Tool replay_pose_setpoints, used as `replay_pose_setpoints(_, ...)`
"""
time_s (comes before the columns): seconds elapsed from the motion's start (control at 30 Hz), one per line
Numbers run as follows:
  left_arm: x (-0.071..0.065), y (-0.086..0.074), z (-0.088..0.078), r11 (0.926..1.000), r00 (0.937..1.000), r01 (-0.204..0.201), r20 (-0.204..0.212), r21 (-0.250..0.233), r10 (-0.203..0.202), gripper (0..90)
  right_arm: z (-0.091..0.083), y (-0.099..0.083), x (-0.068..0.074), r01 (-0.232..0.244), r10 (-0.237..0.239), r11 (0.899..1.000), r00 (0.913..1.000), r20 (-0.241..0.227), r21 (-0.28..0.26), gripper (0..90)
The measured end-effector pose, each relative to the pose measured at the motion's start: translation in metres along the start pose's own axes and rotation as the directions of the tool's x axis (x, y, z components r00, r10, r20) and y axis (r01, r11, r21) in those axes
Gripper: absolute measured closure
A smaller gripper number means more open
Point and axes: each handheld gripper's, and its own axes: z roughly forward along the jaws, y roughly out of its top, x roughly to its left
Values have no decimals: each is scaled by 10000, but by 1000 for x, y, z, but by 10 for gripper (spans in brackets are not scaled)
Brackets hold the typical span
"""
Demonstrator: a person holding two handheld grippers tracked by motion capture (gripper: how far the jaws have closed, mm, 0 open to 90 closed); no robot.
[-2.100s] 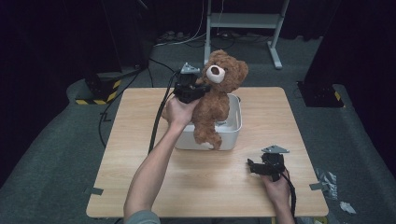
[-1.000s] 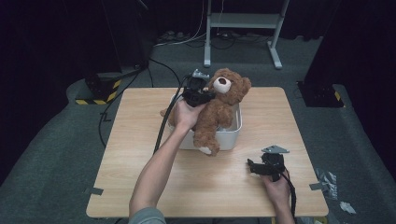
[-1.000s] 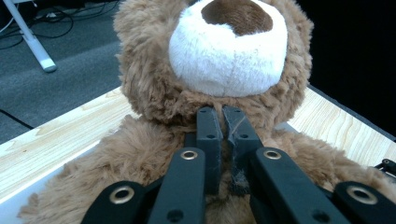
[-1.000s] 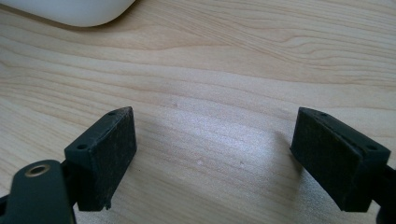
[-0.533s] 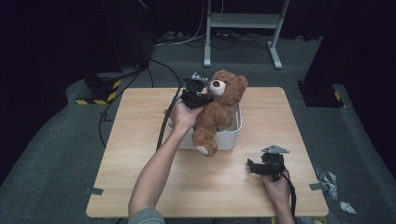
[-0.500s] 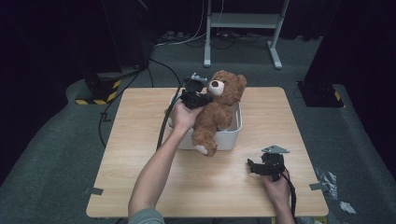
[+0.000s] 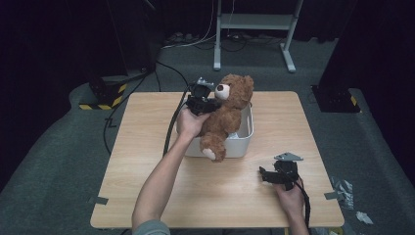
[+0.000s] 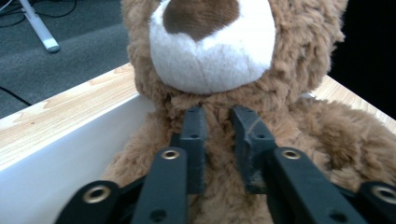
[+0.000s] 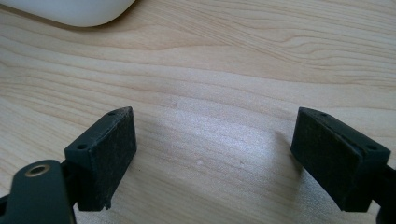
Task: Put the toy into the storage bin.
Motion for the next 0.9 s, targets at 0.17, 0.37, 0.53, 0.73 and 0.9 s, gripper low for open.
replay_pose_setpoints(0.17,0,-2,-5,10000,10000,8,-48,67,-7,625,0,0,0,8,-8,10000,10000,1,-2,136)
replay_pose_setpoints(0.37,0,-7,-9,9999,9999,-118,-68,125,119,505,0,0,0,-6,6,10000,10000,0,0,137)
replay_pose_setpoints(0.53,0,-11,-12,9997,9999,-163,-14,197,164,441,0,0,0,-5,5,10000,10000,1,-2,136)
replay_pose_setpoints(0.73,-5,-16,-8,9969,9986,-467,-198,633,480,396,0,0,0,-5,5,10000,10000,0,-1,136)
replay_pose_setpoints(0.9,-1,-18,-1,9923,9981,-515,-267,1127,549,377,0,0,0,30,-30,10000,10000,6,-14,136)
